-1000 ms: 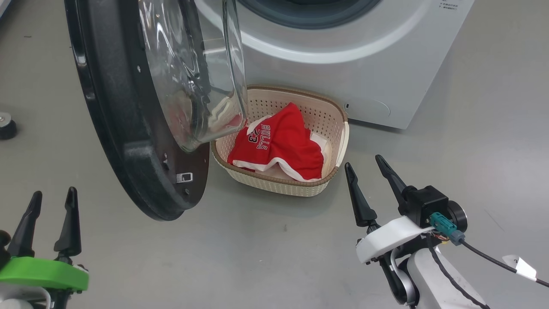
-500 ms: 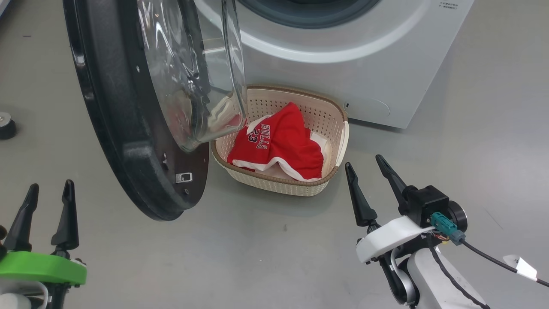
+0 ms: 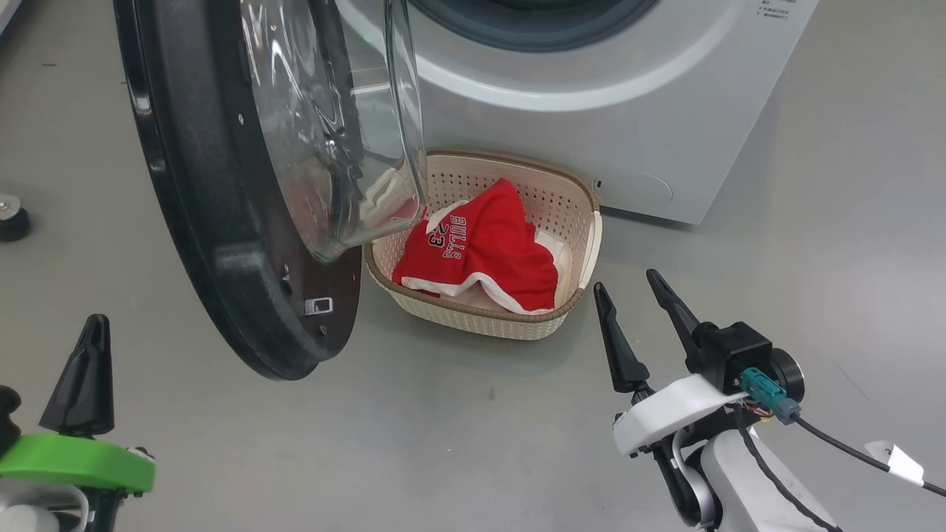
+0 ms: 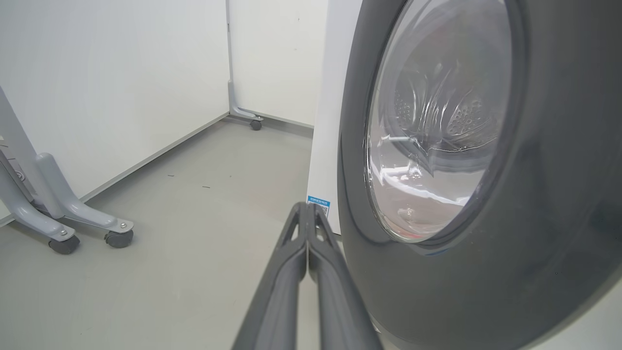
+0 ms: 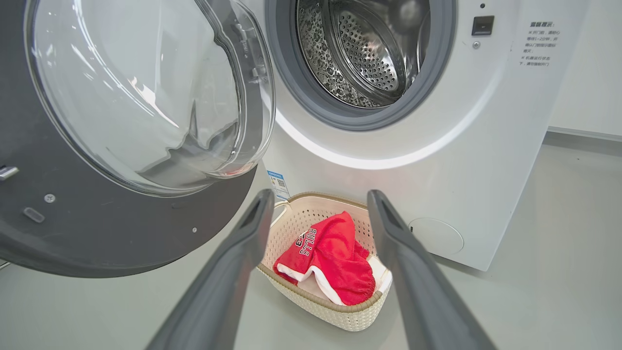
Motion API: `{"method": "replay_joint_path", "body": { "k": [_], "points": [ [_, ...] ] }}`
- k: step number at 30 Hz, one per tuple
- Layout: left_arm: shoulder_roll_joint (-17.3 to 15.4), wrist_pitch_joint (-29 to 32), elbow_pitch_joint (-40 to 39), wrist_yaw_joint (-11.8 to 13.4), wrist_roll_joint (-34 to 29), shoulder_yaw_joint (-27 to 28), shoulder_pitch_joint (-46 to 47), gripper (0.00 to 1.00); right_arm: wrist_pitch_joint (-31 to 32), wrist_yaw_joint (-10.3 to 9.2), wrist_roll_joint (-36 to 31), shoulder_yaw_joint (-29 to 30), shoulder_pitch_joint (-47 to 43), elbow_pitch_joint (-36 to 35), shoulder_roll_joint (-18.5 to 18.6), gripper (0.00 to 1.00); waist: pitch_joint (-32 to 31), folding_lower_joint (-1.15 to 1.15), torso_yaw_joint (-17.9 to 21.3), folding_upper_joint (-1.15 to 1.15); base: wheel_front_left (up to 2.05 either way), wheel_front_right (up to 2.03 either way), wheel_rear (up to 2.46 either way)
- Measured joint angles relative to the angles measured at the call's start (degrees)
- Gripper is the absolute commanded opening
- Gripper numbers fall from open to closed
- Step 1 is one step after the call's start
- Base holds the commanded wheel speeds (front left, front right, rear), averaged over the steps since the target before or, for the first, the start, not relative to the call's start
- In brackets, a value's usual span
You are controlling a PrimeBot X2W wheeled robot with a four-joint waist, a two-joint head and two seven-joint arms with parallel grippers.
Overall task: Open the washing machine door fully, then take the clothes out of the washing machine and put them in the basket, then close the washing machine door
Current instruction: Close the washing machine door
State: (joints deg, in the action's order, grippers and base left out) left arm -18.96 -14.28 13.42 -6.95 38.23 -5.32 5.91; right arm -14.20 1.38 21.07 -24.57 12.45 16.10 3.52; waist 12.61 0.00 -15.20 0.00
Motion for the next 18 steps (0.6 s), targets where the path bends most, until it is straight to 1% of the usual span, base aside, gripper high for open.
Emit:
{"method": "replay_joint_path", "body": {
  "k": [6, 11, 15, 16, 18],
  "points": [
    [-0.5, 0.0, -0.2, -0.3, 0.5, 0.2, 0.1, 0.0, 0.0, 0.01, 0.0, -0.3, -0.1, 0.0, 0.0, 1.0, -0.2, 0.0, -0.1, 0.0, 0.0, 0.0, 0.0],
    [0.2, 0.0, -0.9, -0.4, 7.3, -0.1, 1.1, 0.0, 0.0, 0.01, 0.1, -0.6, -0.1, 0.1, 0.0, 1.0, -0.3, 0.0, -0.1, 0.0, 0.0, 0.0, 0.0],
    [1.3, 0.8, -1.3, -0.4, 15.9, -0.1, 1.5, 0.0, 0.0, 0.01, 0.1, -0.8, -0.1, 0.1, 0.0, 1.0, -0.3, 0.0, 0.0, 0.0, 0.0, 0.0, 0.0],
    [1.9, 1.6, -1.5, -0.4, 18.8, 0.2, 1.9, 0.0, 0.0, 0.01, 0.2, -0.9, -0.1, 0.1, 0.0, 1.0, -0.3, 0.0, 0.0, 0.0, 0.0, 0.0, 0.0],
    [4.1, 4.0, -2.4, -0.4, 26.9, 1.3, 2.7, 0.0, 0.0, 0.01, 0.5, -1.0, -0.1, 0.0, 0.0, 1.0, -0.3, 0.0, 0.0, 0.0, 0.0, 0.0, 0.0]
  ]
}}
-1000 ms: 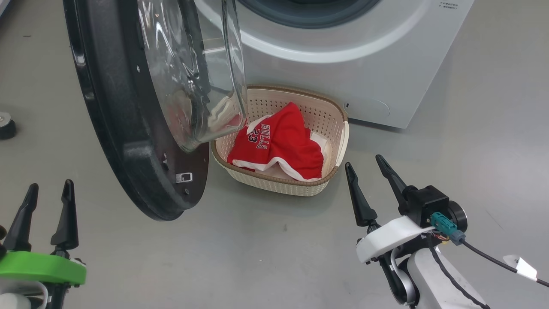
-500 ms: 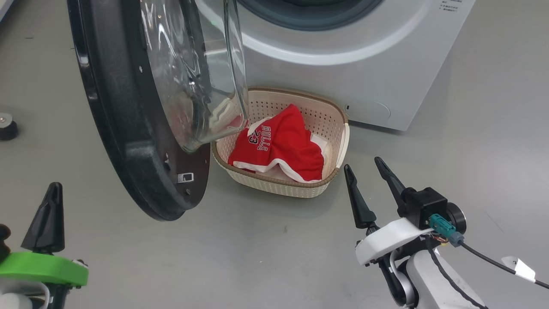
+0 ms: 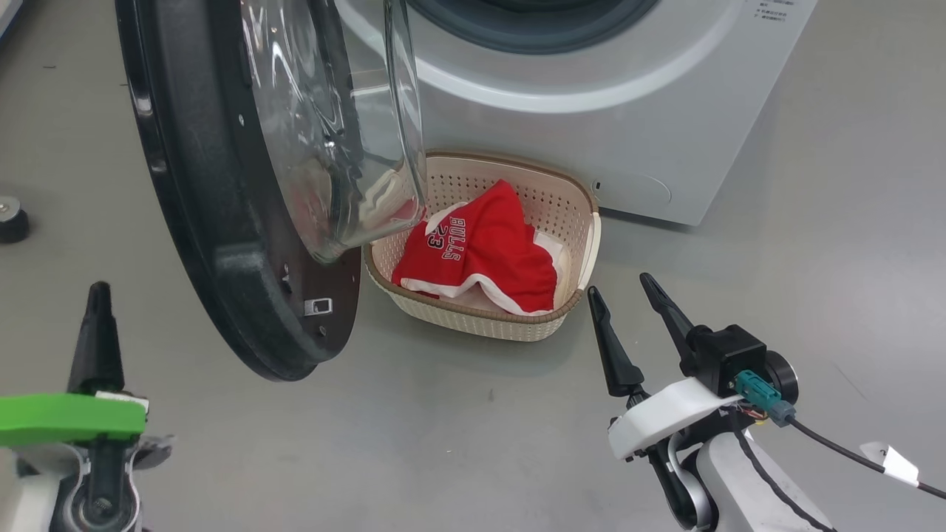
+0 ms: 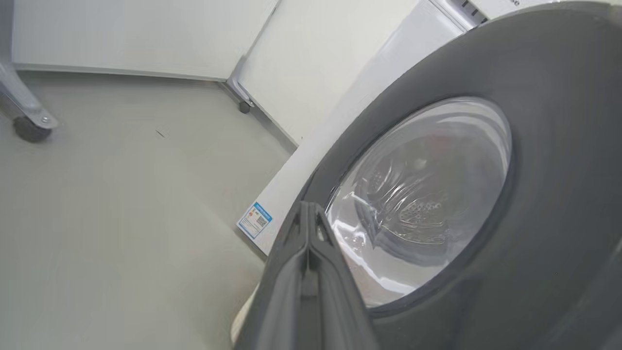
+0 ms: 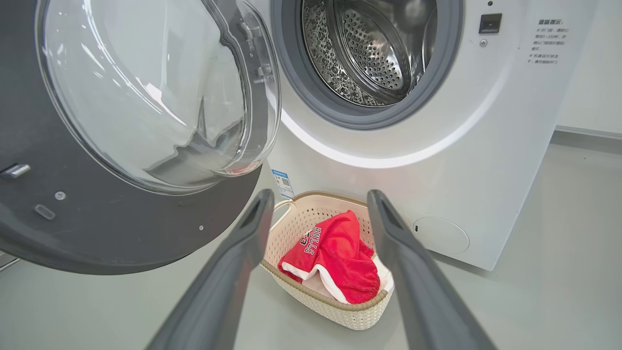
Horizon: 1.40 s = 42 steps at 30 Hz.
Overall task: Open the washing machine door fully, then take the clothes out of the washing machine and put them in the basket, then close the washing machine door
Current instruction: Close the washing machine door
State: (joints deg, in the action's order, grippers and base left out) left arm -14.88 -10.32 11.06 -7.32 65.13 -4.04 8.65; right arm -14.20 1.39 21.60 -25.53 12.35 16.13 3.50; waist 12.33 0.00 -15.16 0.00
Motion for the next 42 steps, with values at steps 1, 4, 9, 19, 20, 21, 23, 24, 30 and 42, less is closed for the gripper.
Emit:
{"method": "replay_joint_path", "body": {
  "k": [1, 4, 9, 19, 20, 21, 23, 24, 30, 42],
  "points": [
    [1.0, 1.1, -0.8, 0.0, 3.7, 0.2, 0.4, 0.0, 0.0, 0.0, 0.0, 0.0, 0.0, 0.0, 0.0, 1.0, 0.0, 0.0, 0.0, 0.0, 0.0, 0.0, 0.0],
    [2.5, 4.8, -2.4, 0.0, 12.0, 1.4, 1.5, 0.0, 0.0, -0.01, 0.1, -0.2, 0.0, 0.0, 0.0, 1.0, 0.2, 0.0, 0.2, 0.0, 0.0, 0.0, 0.0],
    [3.2, 11.6, -3.5, 0.0, 24.0, 4.4, 2.2, 0.0, 0.0, -0.1, 0.1, -0.4, 0.0, -0.1, 0.0, 1.0, 1.0, 0.0, 0.5, 0.0, 0.0, 0.0, 0.0],
    [4.3, 28.3, -3.8, 0.3, 43.7, 5.7, 2.6, 0.0, 0.0, -0.48, 0.1, -0.1, 0.0, 0.0, 0.0, 1.0, 1.7, 0.0, 0.7, 0.0, 0.0, 0.0, 0.0],
    [4.3, 29.5, -3.9, 0.8, 44.8, 5.7, 2.6, 0.0, 0.0, -0.48, 0.1, -0.1, 0.0, 0.0, 0.0, 1.0, 1.7, 0.0, 0.7, 0.0, 0.0, 0.0, 0.0],
    [4.2, 30.7, -3.9, 1.3, 45.6, 5.7, 2.5, 0.0, 0.0, -0.49, 0.1, -0.1, 0.0, 0.0, 0.0, 1.0, 1.7, 0.0, 0.7, 0.0, 0.0, 0.0, 0.0],
    [4.1, 32.7, -4.2, 2.0, 47.9, 5.8, 2.5, 0.0, 0.0, -0.49, 0.1, -0.1, 0.0, 0.0, 0.0, 1.0, 1.7, 0.0, 0.7, 0.0, 0.0, 0.0, 0.0],
    [4.1, 33.7, -4.3, 2.4, 48.7, 5.8, 2.5, 0.0, 0.0, -0.49, 0.1, -0.1, 0.0, 0.0, 0.0, 1.0, 1.8, 0.0, 0.6, 0.0, 0.0, 0.0, 0.0],
    [3.4, 38.4, -5.1, 4.3, 52.3, 5.9, 2.3, 0.0, 0.0, -0.52, 0.0, 0.0, 0.0, 0.0, 0.0, 1.0, 1.8, 0.0, 0.5, 0.0, 0.0, 0.0, 0.0],
    [3.0, 43.6, -6.2, 6.8, 56.3, 6.1, 1.3, 0.0, 0.0, -0.47, 0.0, -0.7, 0.2, 0.2, 0.0, 1.0, 2.0, 0.0, 1.0, 0.0, 0.0, 0.0, 0.0]
  ]
}}
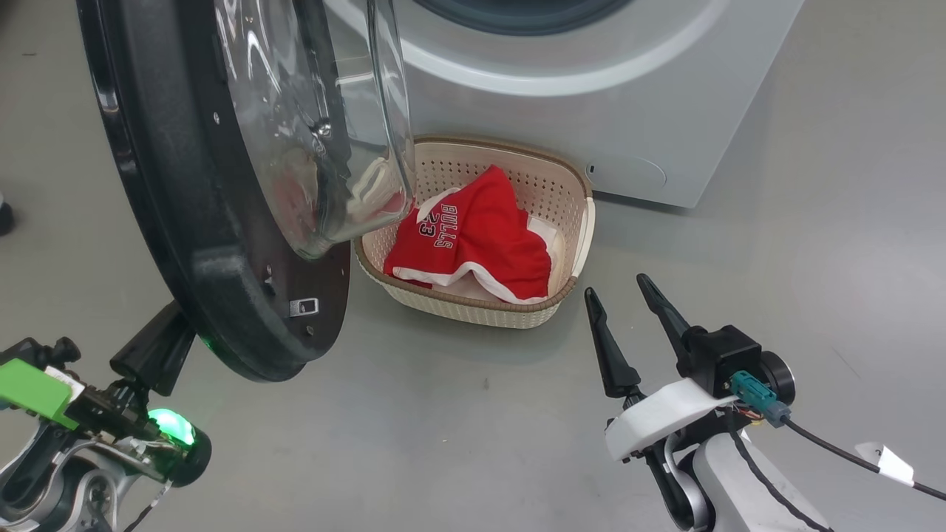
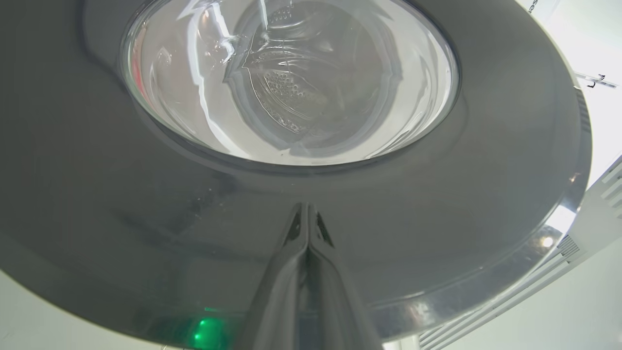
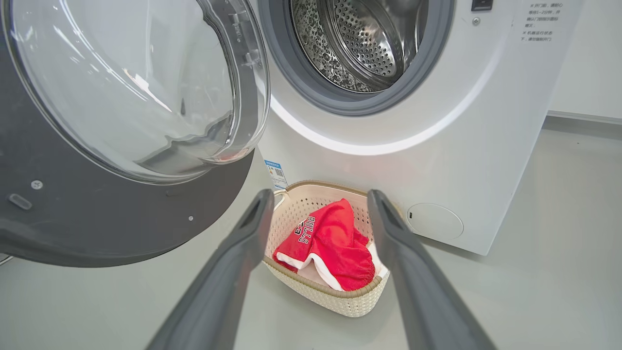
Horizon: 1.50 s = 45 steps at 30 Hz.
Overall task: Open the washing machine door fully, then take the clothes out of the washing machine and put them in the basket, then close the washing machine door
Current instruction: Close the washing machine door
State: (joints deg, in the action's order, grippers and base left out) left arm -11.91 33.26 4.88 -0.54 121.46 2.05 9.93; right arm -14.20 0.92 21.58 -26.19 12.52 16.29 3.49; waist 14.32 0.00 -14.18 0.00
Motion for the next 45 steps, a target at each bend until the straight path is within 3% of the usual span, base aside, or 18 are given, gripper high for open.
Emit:
{"method": "replay_joint_path", "body": {
  "k": [25, 45],
  "points": [
    [0.0, 3.0, -2.5, 2.8, 2.1, -1.8, 0.1, 0.0, 0.0, -0.11, 0.6, -0.9, 0.7, -0.4, 0.0, 1.0, 0.7, 0.0, 6.8, 0.0, 0.0, 0.0, 0.0],
    [0.0, 1.2, -4.2, 3.8, 0.5, -2.3, 2.1, 0.0, 0.0, -2.16, 2.8, -1.1, 1.6, -4.2, 0.0, 1.0, 3.2, 0.0, 17.3, 0.0, 0.0, 0.0, 0.0]
  ]
}}
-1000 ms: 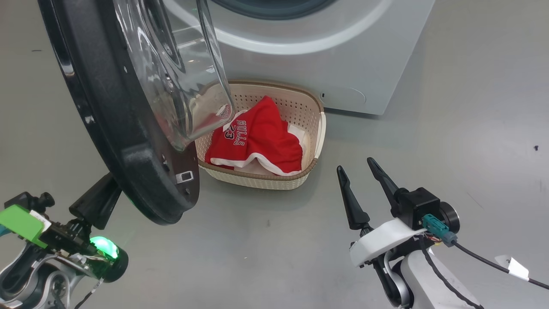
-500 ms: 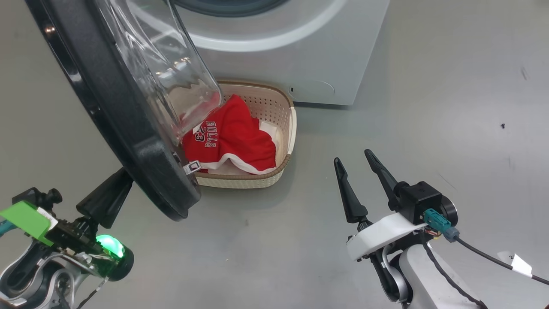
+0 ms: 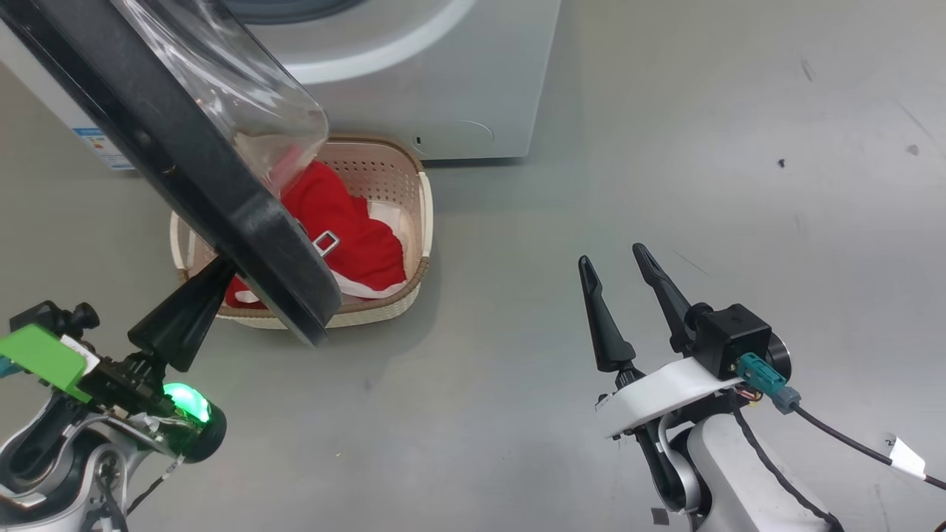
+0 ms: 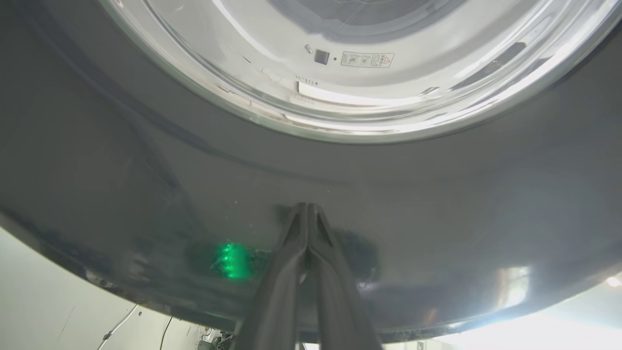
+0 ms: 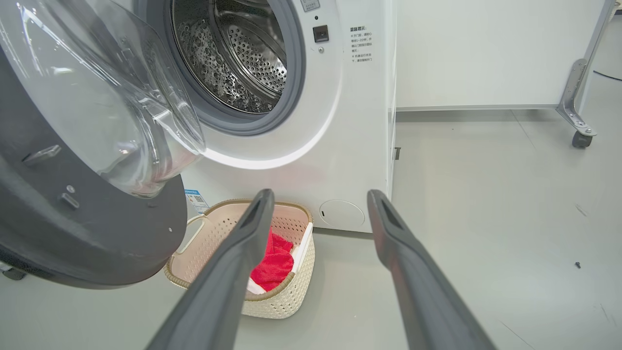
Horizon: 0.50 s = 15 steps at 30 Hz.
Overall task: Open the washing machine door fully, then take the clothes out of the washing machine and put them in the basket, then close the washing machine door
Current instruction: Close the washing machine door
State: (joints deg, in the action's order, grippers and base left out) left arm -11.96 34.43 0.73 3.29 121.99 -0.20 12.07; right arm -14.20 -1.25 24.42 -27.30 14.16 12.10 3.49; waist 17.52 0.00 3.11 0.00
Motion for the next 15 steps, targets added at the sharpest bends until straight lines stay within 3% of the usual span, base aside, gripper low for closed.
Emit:
{"method": "replay_joint_path", "body": {
  "k": [15],
  "points": [
    [0.9, -4.8, 1.3, 0.5, -3.1, 0.0, 4.5, 0.0, 0.0, -0.66, 0.9, -0.8, 0.1, -1.9, -0.1, 1.0, 3.0, 0.0, 8.9, 0.0, 0.0, 0.0, 0.0]
  ]
}}
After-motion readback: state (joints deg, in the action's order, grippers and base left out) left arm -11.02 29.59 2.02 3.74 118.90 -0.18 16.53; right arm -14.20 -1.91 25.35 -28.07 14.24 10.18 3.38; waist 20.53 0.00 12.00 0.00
